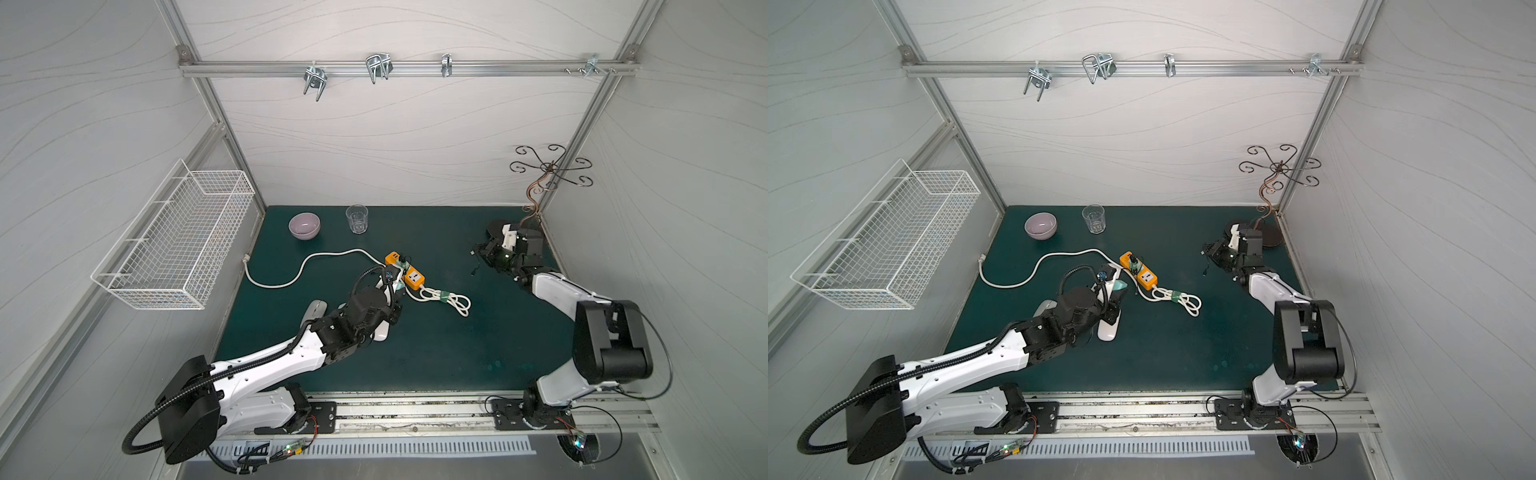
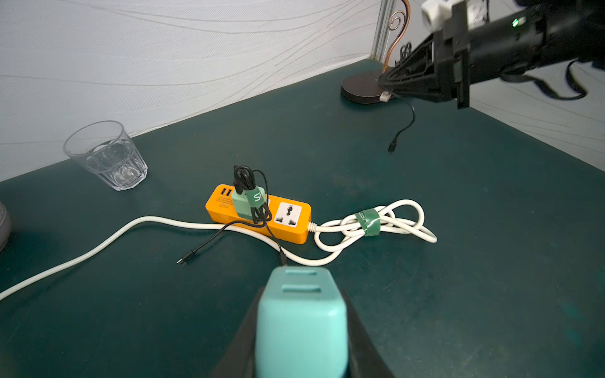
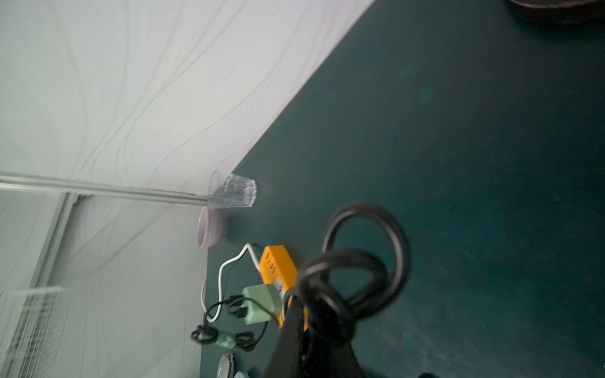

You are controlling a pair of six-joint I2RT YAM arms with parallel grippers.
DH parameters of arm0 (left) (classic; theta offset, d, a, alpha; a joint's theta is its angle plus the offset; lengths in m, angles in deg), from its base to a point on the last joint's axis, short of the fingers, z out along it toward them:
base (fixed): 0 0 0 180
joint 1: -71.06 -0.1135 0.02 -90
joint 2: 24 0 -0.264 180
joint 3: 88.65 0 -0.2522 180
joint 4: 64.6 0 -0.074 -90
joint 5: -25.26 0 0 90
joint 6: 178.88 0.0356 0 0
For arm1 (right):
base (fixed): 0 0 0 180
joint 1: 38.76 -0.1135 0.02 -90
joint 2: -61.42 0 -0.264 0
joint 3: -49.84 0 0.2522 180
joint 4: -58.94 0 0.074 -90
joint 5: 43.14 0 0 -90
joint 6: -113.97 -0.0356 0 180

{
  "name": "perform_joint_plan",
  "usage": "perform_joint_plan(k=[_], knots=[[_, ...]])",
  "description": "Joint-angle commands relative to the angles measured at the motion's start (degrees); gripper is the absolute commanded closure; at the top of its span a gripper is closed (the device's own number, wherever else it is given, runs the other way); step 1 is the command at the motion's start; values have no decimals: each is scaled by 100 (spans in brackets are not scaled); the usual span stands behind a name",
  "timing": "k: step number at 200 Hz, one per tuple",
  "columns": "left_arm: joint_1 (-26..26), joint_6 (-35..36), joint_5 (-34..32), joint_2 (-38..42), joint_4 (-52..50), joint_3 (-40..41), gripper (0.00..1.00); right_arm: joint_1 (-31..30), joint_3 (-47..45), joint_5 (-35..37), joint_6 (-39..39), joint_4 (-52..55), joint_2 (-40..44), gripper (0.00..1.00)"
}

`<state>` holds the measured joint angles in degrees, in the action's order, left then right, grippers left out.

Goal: Unplug the wireless mouse
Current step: Place the power cord at the center of the board.

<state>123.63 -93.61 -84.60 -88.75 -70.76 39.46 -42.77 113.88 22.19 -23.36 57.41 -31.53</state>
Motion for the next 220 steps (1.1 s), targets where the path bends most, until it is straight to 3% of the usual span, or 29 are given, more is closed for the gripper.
perform_joint_plan(k=[1,34,70,123,171,201,220], knots=[[17,-63,13,28,156,-28,100,189,122,-289,-581,-649,-672,100],[20,-95,39,107,16,-38,100,381,483,-211,-1067,-1176,-1605,100],[21,-73,-21,173,-6,33,100,440,1051,9,-855,-688,-2114,100],[20,-81,-23,191,6,81,100,647,1491,234,-468,38,-2256,96],[17,-89,-18,230,5,111,100,805,1090,388,-558,-9,-2153,91],[19,-87,-26,257,31,129,100,906,912,431,-511,144,-2080,83],[23,-112,24,269,27,122,100,947,907,457,-462,364,-2017,72]])
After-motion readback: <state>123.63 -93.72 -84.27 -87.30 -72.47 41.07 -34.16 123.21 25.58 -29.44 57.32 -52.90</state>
